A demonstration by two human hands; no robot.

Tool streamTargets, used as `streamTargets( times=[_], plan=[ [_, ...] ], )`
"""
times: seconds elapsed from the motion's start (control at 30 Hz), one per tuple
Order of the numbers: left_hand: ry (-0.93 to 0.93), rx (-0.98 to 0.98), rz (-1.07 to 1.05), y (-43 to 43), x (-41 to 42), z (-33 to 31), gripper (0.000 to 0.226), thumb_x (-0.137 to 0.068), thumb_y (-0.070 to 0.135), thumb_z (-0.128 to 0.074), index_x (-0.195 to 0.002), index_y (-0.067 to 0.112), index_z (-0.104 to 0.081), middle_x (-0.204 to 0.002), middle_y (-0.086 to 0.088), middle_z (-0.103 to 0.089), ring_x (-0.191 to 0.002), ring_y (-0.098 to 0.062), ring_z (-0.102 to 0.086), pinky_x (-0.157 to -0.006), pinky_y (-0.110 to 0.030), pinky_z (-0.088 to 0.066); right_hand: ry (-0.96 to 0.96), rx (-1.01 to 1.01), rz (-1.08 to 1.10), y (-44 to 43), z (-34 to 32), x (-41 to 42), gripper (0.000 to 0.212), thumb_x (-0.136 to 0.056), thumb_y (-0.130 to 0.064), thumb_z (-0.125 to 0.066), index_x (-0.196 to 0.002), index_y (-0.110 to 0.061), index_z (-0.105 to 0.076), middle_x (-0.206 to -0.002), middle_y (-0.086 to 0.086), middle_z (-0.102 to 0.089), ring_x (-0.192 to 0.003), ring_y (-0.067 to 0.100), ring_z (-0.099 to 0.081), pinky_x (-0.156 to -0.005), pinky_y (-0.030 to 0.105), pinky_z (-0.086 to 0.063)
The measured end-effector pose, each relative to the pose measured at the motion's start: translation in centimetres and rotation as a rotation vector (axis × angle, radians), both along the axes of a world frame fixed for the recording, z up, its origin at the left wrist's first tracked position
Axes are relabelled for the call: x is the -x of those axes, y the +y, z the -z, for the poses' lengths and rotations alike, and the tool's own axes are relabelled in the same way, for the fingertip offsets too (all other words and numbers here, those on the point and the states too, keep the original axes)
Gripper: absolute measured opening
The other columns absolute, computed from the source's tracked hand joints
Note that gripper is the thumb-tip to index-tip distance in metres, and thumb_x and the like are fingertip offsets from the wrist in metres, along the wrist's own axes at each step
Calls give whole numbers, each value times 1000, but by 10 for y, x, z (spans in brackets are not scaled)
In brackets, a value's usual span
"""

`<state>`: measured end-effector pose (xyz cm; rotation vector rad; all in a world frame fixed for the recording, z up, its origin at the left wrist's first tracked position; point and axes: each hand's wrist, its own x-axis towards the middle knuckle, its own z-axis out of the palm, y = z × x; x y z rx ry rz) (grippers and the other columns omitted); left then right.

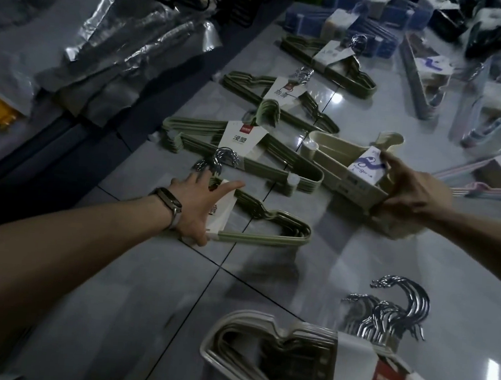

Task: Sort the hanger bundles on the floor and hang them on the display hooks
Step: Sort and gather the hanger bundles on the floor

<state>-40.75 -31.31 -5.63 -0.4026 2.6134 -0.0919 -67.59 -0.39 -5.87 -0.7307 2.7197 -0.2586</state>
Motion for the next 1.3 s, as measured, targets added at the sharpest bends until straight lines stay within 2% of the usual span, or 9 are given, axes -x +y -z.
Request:
streamTargets(
  times=[0.23,0.4,0.63,0.77,0.83,0.9,1.0,1.13,1.3],
  plan=[
    [22,-4,8,5,-7,-7,145,-47,58,-88,-150,56,15,-142,-16,-30,-127,-36,-40,-89,-56,-51,-40,89,53,71,1,-21,133,-39,-56,-83,-156,-54,-20,-147,18,-56,-122,47,-59,-96,57,-52],
    [0,0,-24,10,-14,-8,149,-45,58,-89,-149,57,17,-148,-18,-25,-132,-39,-37,-90,-56,-52,-66,-59,87,86,7,-31,130,-58,-34,-91,-147,-68,-1,-126,22,-64,-100,45,-63,-81,54,-58],
    [-31,10,-71,18,-15,-12,155,-45,56,-91,-144,60,28,-162,-20,-3,-145,-45,-23,-93,-57,-53,-140,-194,28,71,4,-39,138,-68,-44,-91,-152,-59,18,-136,25,-58,-111,43,-63,-91,56,-57],
    [-28,-35,-104,14,-17,-17,156,-46,54,-95,-145,61,26,-165,-16,1,-148,-46,-19,-101,-64,-47,-21,-497,12,51,-22,-40,130,-67,-94,-61,-158,-50,20,-167,29,-13,-151,52,-21,-119,66,-24],
    [-31,-57,-104,12,-18,-20,153,-48,54,-96,-147,60,21,-165,-16,-1,-148,-46,-20,-104,-65,-45,6,-532,4,38,-34,-39,128,-60,-104,-46,-159,-51,17,-171,21,13,-154,55,-1,-120,75,-5],
    [-28,-78,-99,10,-20,-22,150,-51,53,-96,-149,59,17,-164,-15,-8,-147,-45,-24,-104,-63,-45,45,-518,-51,20,-41,-37,121,-66,-104,-40,-159,-50,15,-170,16,22,-155,53,3,-119,75,-3],
    [44,-119,-79,5,-24,-25,142,-51,55,-94,-149,58,8,-156,-11,-23,-136,-39,-39,-99,-53,-49,137,-428,-220,-22,-45,-41,113,-79,-93,-44,-164,-39,7,-172,19,4,-154,46,-17,-120,63,-24],
    [110,-173,-86,-4,-32,-28,137,-52,62,-92,-152,50,0,-153,-7,-26,-133,-35,-42,-99,-47,-48,115,-212,-353,-87,-37,-55,102,-90,-68,-64,-165,-25,-12,-168,15,-23,-150,38,-31,-118,52,-35],
    [130,-190,-148,-21,-43,-28,140,-46,78,-84,-152,50,3,-153,-5,-27,-134,-36,-41,-104,-53,-47,83,-102,-409,-148,-11,-63,92,-79,-60,-80,-152,-26,-34,-137,8,-55,-110,28,-57,-83,45,-58]
  ],
)
